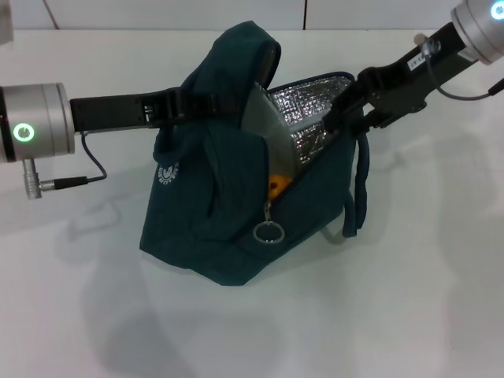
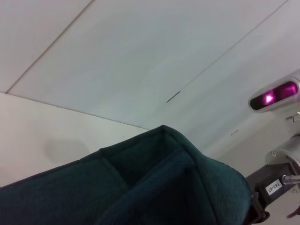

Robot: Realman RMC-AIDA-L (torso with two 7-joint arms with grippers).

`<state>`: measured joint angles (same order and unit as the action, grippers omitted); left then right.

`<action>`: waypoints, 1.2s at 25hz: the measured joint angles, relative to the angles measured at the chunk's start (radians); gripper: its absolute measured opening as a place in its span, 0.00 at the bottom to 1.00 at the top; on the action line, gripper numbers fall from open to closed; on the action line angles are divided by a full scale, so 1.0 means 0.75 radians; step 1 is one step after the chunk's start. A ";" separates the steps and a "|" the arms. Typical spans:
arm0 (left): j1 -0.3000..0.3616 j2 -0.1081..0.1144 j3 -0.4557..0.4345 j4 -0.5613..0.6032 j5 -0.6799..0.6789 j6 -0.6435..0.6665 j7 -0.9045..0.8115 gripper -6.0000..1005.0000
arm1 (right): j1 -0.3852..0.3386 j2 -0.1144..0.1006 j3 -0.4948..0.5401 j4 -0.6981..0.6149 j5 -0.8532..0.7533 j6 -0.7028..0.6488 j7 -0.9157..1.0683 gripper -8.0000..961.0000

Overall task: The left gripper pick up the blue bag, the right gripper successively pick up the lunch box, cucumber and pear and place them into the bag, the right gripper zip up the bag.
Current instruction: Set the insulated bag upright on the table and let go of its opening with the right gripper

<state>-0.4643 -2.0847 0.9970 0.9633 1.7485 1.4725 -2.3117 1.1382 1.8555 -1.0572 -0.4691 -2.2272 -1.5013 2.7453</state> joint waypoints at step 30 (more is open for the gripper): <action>0.002 0.002 0.009 -0.007 -0.049 0.017 0.001 0.05 | -0.057 0.006 0.002 -0.331 -0.032 -0.032 -0.081 0.02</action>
<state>-0.4626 -2.0835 1.0036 0.9579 1.7120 1.4853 -2.3106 1.0954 1.8596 -1.0561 -0.7174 -2.2515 -1.5251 2.6844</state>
